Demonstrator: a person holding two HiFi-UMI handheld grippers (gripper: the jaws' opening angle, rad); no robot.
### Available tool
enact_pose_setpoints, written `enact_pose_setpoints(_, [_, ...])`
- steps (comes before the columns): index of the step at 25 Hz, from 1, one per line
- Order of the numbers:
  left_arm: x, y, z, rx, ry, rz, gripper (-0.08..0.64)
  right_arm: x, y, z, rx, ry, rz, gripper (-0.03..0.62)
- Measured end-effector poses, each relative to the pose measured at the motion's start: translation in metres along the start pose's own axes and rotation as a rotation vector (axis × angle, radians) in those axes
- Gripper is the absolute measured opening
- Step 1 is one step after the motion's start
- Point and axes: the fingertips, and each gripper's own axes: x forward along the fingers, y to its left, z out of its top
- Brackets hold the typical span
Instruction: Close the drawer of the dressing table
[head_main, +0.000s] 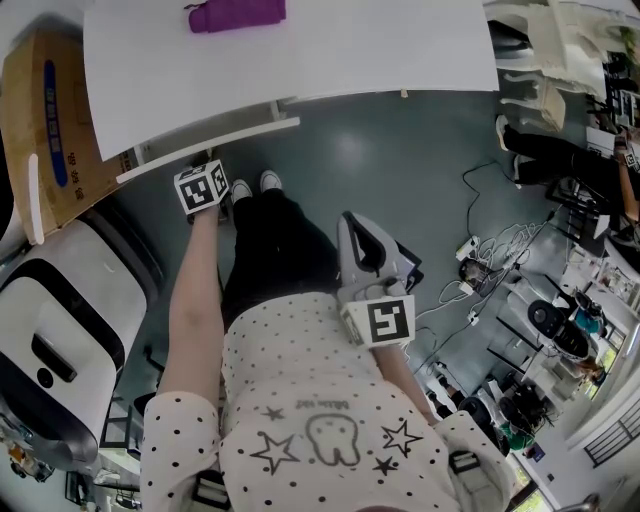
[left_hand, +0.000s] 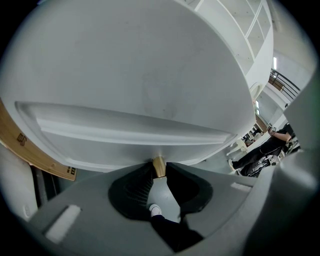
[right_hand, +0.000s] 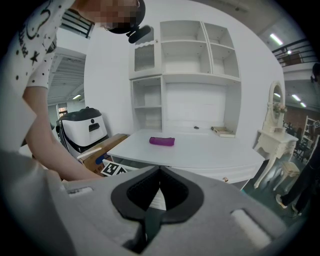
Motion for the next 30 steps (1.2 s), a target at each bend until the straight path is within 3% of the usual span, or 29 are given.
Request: enact_pose_setpoints(30, [0.008,0.003,0.017,-0.006,-0.011,0.0,0.086,0.011,-0.002,0.001,-0.002,0.018,0.005,0.003])
